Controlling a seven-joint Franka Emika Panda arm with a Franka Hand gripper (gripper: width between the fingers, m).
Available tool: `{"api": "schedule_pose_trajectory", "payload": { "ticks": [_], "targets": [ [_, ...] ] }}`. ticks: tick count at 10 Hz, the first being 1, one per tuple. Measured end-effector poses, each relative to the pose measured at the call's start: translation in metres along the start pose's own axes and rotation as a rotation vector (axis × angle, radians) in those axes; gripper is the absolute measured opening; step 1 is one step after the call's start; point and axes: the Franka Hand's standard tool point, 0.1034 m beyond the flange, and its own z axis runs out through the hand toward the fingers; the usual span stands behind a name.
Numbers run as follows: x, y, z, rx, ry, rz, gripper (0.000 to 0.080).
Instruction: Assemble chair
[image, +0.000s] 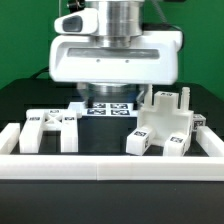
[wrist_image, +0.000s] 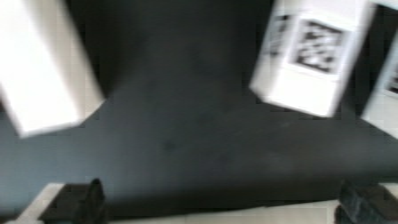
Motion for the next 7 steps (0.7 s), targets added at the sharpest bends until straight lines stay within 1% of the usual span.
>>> {"api": "schedule_pose_trajectory", "payload": {
  "ticks": [1,2,3,4,6,7],
  "targets": [
    [-0.005,0.015,0.004,-0.032,0.052,-0.05,0.0649],
    [-0.011,0.026,0.008,-0.048,0.063,-0.087,0.0649],
    [-0.01,0.023,0.008,-0.043,0.057,-0.062,0.0649],
    [-0.01,0.022,0.007,-0.043,0.059,-0.064,0.0649],
    [-0.01,0.022,0.008,-0.043,0.058,-0.063,0.0649],
    [-0.011,0.027,0.008,-0.044,0.056,-0.093,0.0649]
  ]
}}
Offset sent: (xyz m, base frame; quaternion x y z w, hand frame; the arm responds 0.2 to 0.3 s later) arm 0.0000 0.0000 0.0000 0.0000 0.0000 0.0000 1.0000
